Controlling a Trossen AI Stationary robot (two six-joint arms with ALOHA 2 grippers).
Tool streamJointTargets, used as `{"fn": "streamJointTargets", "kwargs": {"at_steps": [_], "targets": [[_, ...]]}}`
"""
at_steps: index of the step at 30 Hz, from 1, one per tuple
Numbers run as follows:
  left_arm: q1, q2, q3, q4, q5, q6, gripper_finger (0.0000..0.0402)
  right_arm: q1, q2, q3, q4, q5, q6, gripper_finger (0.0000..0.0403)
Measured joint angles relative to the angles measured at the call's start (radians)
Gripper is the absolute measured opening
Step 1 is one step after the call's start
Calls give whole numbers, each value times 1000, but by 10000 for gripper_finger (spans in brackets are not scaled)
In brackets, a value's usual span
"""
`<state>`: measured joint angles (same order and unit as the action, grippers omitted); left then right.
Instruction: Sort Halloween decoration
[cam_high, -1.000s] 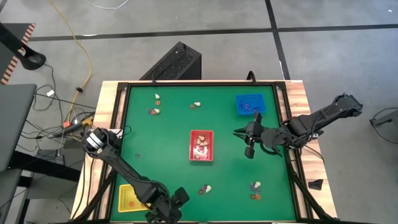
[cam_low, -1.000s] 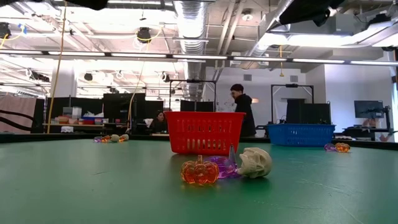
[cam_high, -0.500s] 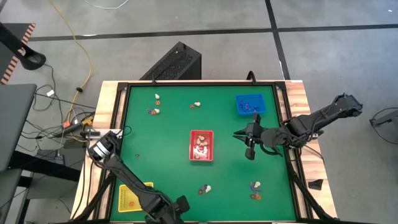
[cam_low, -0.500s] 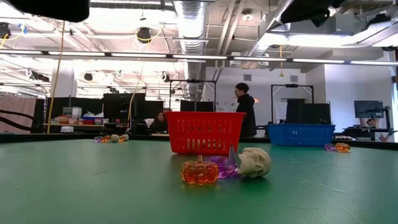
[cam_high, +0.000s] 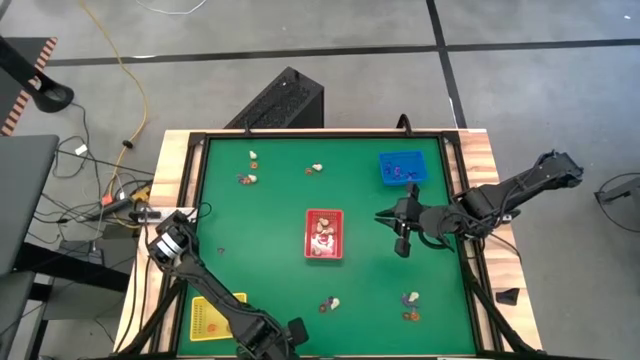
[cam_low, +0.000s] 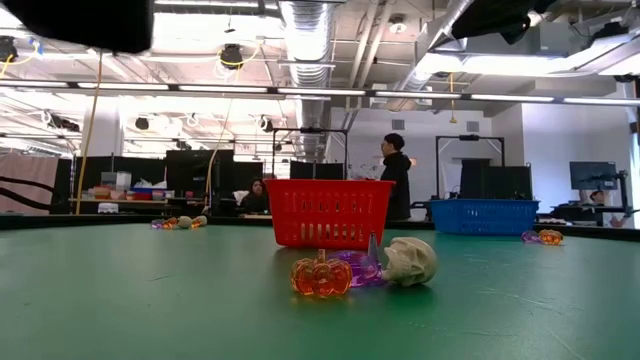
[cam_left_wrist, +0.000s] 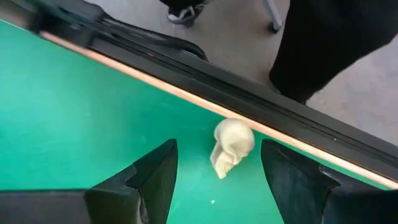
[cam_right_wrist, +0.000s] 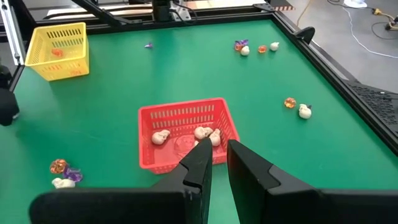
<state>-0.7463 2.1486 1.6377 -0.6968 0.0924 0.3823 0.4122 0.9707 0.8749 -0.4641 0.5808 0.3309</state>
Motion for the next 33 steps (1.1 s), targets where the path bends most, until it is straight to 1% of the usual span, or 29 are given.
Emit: {"fn": "streamJointTargets", "kwargs": {"at_steps": [9, 15, 33], "targets": [[0, -1, 1, 5, 7, -23, 219, -10, 0, 0, 1, 0, -26, 81], [-5, -1, -6, 41, -2, -75, 219, -9, 0, 0, 2, 0, -43, 81], [-3, 7, -6, 35, -17, -100, 219, -9, 0, 0, 3, 2, -52, 81]]}}
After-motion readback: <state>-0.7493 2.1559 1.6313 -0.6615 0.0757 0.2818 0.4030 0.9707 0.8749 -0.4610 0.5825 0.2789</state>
